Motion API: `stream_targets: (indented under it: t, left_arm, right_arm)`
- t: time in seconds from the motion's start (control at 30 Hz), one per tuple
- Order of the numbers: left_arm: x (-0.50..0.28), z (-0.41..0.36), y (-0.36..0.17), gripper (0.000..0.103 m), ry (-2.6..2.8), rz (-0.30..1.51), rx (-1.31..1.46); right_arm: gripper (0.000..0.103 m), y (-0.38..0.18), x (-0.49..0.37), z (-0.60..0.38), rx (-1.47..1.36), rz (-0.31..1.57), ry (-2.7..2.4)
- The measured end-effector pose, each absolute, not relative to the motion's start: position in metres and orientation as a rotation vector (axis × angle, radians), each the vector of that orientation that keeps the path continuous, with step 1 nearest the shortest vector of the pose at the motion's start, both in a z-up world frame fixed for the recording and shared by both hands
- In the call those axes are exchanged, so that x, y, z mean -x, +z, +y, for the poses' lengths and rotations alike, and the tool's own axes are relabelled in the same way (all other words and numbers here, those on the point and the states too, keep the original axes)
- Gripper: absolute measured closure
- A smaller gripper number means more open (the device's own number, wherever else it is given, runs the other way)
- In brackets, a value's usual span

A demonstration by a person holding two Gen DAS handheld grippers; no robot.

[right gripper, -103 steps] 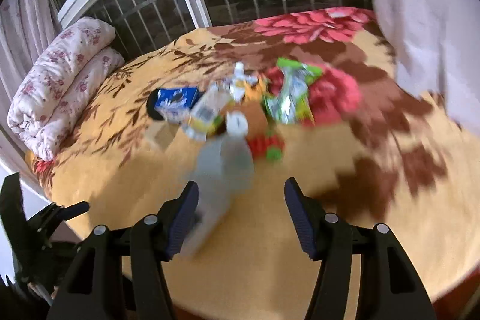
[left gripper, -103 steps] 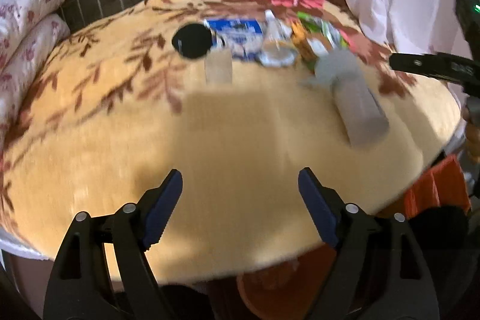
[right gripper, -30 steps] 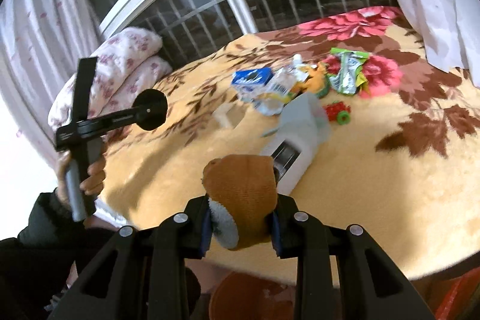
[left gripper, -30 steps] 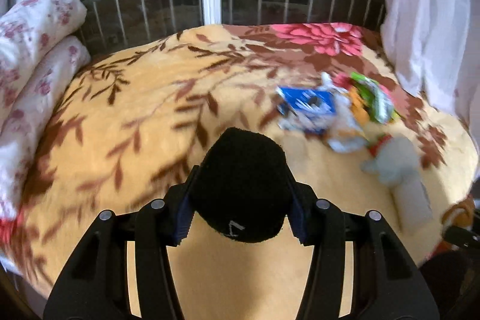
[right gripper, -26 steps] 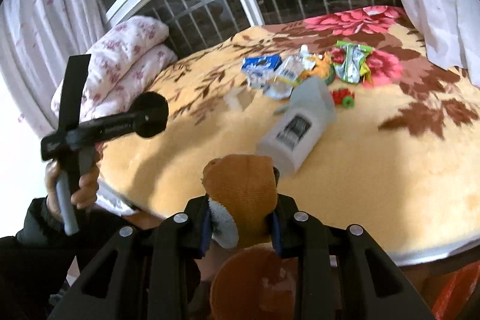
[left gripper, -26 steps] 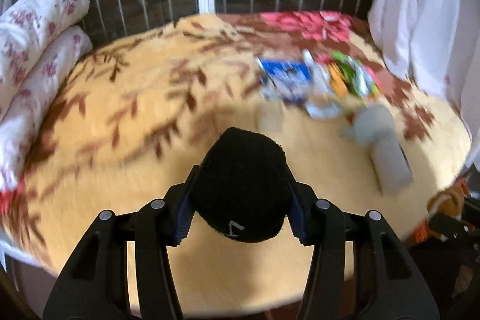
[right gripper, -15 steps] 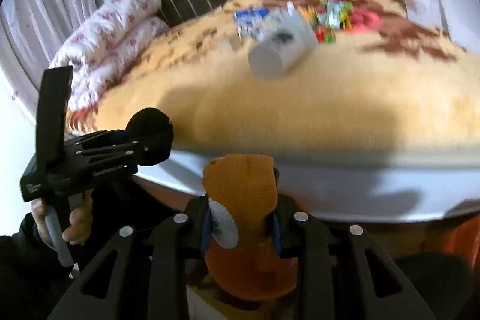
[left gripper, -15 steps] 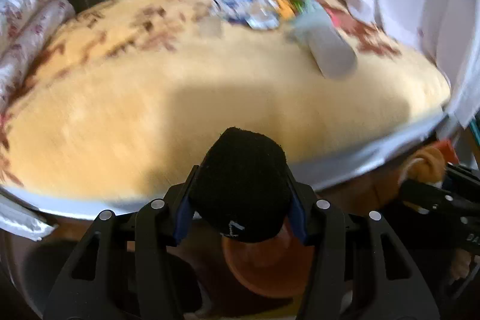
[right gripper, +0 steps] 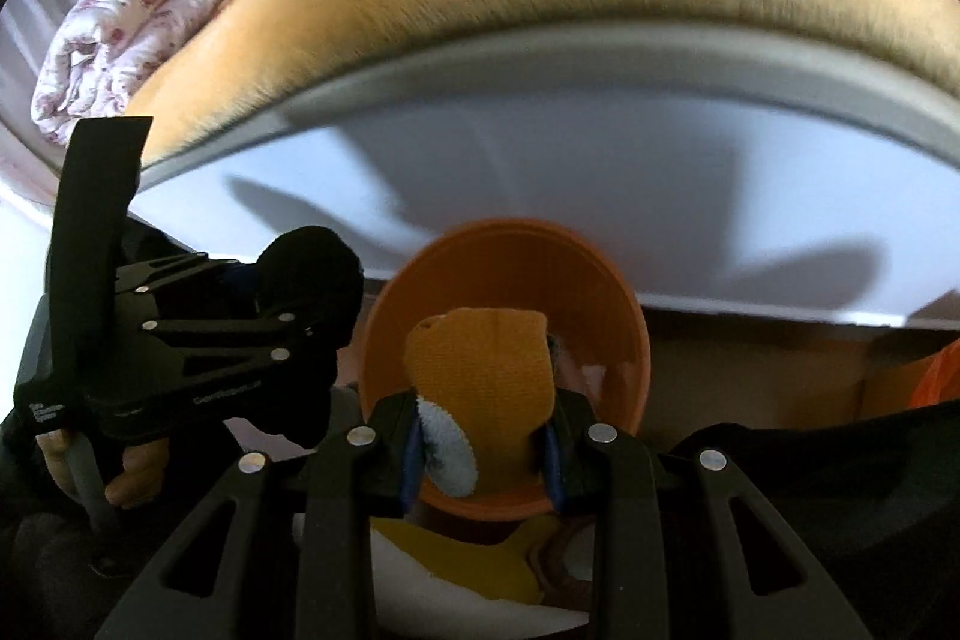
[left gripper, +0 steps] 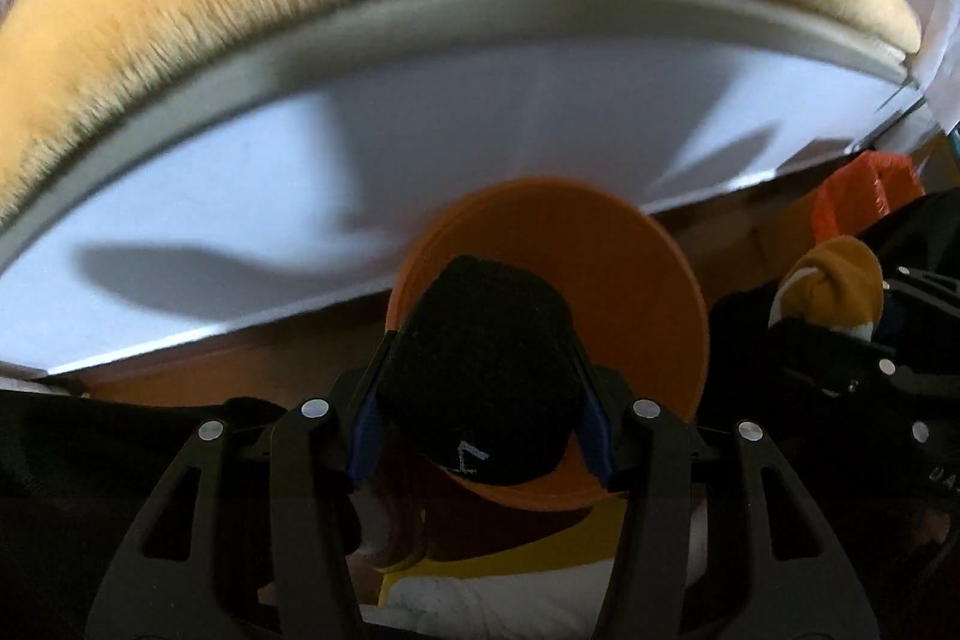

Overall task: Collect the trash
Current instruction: 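Drop the plush toy and black cap into the orange bucket, then grasp the white bottle with the right tool while the left tool grasps the wooden block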

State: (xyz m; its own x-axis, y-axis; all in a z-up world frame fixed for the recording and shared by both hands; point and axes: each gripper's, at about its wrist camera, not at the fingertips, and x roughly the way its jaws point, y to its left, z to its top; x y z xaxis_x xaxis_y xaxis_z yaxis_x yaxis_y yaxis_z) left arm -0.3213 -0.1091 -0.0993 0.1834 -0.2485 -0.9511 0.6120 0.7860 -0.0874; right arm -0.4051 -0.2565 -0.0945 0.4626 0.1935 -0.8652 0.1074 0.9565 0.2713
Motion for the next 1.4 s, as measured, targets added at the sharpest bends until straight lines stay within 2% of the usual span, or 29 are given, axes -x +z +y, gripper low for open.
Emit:
stream_targets:
  t: [0.17,0.23,0.27,0.3,0.33,0.47,0.77,1.1,1.3,1.4]
  left_arm:
    - [0.315,-0.110,-0.118,0.051,-0.607,1.310,-0.364]
    - [0.314,-0.111,-0.123,0.050,-0.602,1.329,-0.373]
    - [0.314,-0.112,-0.125,0.048,-0.596,1.339,-0.381]
    - [0.313,-0.113,-0.129,0.043,-0.590,1.353,-0.393]
    - [0.313,-0.113,-0.130,0.034,-0.584,1.358,-0.400]
    - [0.316,-0.115,-0.128,0.026,-0.569,1.340,-0.409]
    - [0.322,-0.105,-0.103,0.026,-0.573,1.275,-0.385]
    - [0.317,-0.093,-0.029,0.026,-0.607,1.078,-0.328]
    - [0.281,-0.089,0.018,0.025,-0.587,0.987,-0.231]
    - [0.258,-0.094,0.031,0.022,-0.568,0.959,-0.219]
  right_arm:
    - [0.072,-0.112,0.397,-0.260,-0.324,1.145,0.055]
    - [0.067,-0.116,0.395,-0.262,-0.332,1.154,0.050]
    - [0.064,-0.116,0.393,-0.265,-0.336,1.156,0.043]
    - [0.056,-0.117,0.393,-0.268,-0.344,1.156,0.034]
    - [0.051,-0.118,0.390,-0.267,-0.351,1.153,0.029]
    - [0.051,-0.116,0.393,-0.273,-0.385,1.135,0.014]
    - [0.051,-0.088,0.410,-0.279,-0.364,1.068,-0.009]
    - [0.047,-0.001,0.408,-0.299,-0.356,0.903,0.017]
    - [0.042,0.061,0.347,-0.322,-0.438,0.837,0.084]
    - [0.039,0.067,0.300,-0.331,-0.519,0.870,0.093]
